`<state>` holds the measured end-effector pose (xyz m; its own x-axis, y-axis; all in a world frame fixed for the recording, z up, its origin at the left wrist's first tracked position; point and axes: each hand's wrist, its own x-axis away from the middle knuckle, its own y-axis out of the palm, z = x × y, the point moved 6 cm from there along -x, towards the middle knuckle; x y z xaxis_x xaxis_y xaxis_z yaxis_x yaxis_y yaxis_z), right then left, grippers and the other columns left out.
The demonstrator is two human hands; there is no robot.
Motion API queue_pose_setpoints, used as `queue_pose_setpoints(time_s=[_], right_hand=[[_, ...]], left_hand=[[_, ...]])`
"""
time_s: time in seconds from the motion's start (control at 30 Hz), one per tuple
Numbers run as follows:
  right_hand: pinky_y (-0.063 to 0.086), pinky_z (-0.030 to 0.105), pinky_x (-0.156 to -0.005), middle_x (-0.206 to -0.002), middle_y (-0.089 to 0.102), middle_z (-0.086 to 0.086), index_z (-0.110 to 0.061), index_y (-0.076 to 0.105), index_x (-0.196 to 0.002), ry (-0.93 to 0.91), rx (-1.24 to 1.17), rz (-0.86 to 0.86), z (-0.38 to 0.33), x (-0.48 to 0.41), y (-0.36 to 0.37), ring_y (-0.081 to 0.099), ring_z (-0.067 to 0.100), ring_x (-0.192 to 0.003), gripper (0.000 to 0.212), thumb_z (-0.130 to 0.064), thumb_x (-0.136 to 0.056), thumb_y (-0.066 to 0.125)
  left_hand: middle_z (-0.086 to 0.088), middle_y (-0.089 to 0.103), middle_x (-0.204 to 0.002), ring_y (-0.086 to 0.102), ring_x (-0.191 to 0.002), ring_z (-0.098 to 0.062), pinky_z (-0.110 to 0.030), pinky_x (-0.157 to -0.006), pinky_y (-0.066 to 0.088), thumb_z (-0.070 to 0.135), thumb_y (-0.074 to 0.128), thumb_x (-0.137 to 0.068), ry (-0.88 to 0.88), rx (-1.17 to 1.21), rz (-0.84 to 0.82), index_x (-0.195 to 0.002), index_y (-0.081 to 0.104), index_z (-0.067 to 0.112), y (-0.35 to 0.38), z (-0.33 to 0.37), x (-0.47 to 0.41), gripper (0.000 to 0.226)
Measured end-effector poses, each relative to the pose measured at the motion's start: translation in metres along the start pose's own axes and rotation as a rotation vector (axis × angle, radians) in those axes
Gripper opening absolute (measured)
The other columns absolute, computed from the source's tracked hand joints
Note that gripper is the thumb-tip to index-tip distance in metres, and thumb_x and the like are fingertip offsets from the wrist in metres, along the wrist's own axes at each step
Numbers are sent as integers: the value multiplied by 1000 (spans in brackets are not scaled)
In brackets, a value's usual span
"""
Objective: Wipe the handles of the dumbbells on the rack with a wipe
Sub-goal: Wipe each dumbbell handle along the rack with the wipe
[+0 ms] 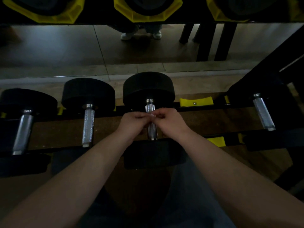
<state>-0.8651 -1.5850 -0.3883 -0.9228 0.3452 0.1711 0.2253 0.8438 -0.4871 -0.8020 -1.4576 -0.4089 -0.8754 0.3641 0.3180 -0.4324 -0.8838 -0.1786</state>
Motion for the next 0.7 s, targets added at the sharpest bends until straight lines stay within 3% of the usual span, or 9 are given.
queue_pose_setpoints(time_s=[0.07, 0.17, 0.27, 0.33, 0.4, 0.47, 0.53, 0.6, 0.7], right_hand=[[51, 18, -81, -97, 73, -10, -25, 76, -107, 47, -78, 70, 7, -5, -6, 67, 4, -96, 17, -27, -90, 72], [41, 12, -64, -87, 67, -12, -24, 77, -104, 157, -15, 198, 18, -10, -18, 64, 4, -87, 15, -28, -90, 73], [37, 20, -54, -71, 61, -4, -21, 70, -71, 167, 291, -32, 16, -8, -8, 64, 16, -78, 21, -28, -91, 68], [38, 23, -56, -72, 62, 2, -18, 64, -64, 205, 398, -180, 17, -3, -4, 62, 19, -72, 22, -24, -84, 71], [38, 23, -52, -69, 64, 2, -16, 66, -64, 258, 426, -244, 20, -1, -3, 58, 16, -60, 15, -22, -73, 77], [35, 21, -47, -64, 62, 1, -13, 66, -63, 283, 369, -149, 16, -7, -9, 55, 14, -52, 15, -18, -70, 78], [34, 22, -48, -63, 59, -1, -15, 61, -62, 238, 330, -17, 10, -17, -15, 54, 11, -55, 21, -18, -79, 73], [33, 22, -49, -66, 58, -3, -18, 60, -65, 181, 407, 0, 5, -22, -13, 55, 10, -61, 25, -24, -88, 68], [46, 21, -56, -79, 68, -1, -19, 70, -83, 161, 535, -222, 13, -16, 3, 63, 13, -70, 20, -39, -81, 68]], left_hand=[[3, 71, -88, 64, -74, -7, -25, -65, 50, 24, 77, -85, 0, -4, 95, -99, 73, 21, -4, -5, -4, 14], [4, 69, -95, 65, -83, -9, -25, -68, 52, 13, 72, -88, -4, -33, 112, -108, 64, 21, -7, -7, -7, 23], [-2, 73, -104, 70, -92, -14, -33, -80, 59, 10, 71, -87, -11, -59, 6, -114, 66, 16, 2, -11, -10, 28], [-3, 73, -110, 70, -99, -18, -41, -91, 58, 10, 70, -87, -17, -63, 1, -121, 67, 14, 2, -13, -10, 34], [-1, 72, -111, 70, -96, -14, -36, -86, 60, 10, 69, -88, -11, -75, 3, -124, 66, 15, 2, -13, -11, 36], [3, 71, -106, 67, -87, -4, -13, -65, 55, 11, 67, -90, 27, -132, 10, -125, 64, 13, 0, -10, -10, 35], [5, 69, -105, 62, -83, 2, -3, -52, 44, 12, 67, -91, 51, -156, 13, -125, 63, 14, 0, -7, -9, 35], [3, 70, -107, 63, -83, 0, -7, -55, 49, 12, 67, -91, 44, -138, 12, -125, 63, 15, 0, -8, -8, 35], [2, 70, -107, 65, -84, -3, -17, -64, 55, 11, 68, -90, 30, -122, 16, -123, 65, 18, 0, -8, -8, 34]])
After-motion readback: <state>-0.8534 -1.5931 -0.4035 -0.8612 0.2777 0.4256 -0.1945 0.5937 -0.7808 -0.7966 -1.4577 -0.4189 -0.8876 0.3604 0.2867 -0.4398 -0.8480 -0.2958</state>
